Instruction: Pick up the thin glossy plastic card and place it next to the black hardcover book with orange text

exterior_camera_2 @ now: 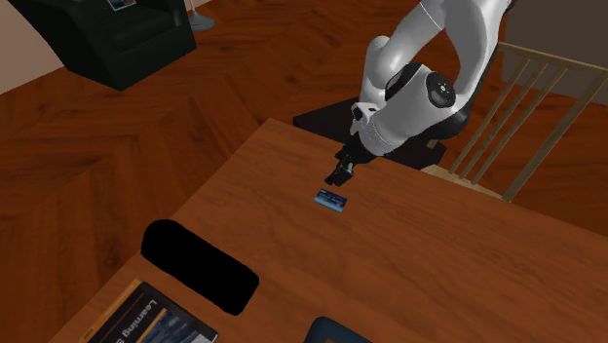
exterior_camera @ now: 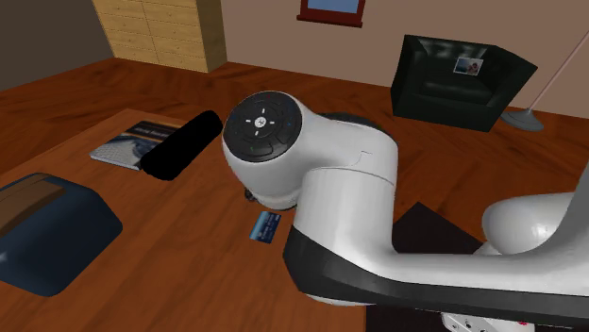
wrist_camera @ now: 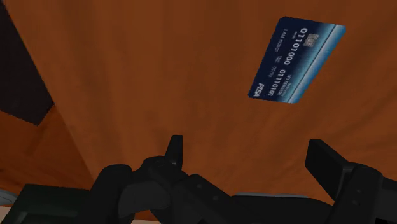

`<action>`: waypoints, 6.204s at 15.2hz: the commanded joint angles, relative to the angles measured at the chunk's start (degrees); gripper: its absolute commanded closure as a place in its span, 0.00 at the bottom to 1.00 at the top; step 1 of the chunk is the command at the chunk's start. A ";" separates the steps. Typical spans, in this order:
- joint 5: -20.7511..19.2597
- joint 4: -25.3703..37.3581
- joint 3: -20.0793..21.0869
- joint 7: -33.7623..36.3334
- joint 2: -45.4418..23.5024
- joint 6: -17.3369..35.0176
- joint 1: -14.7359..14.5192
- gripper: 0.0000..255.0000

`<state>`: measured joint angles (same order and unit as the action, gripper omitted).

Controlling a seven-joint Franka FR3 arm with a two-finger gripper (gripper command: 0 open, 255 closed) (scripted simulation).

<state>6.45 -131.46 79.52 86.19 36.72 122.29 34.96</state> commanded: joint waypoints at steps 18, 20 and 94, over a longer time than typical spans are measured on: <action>2.65 6.78 20.02 6.93 4.26 3.81 20.99 0.00; 2.65 6.78 20.01 6.93 4.26 3.80 20.99 1.00; 6.58 73.76 47.33 -8.83 25.66 -10.48 88.53 0.00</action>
<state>10.64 -58.27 125.59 77.30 60.21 112.13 122.62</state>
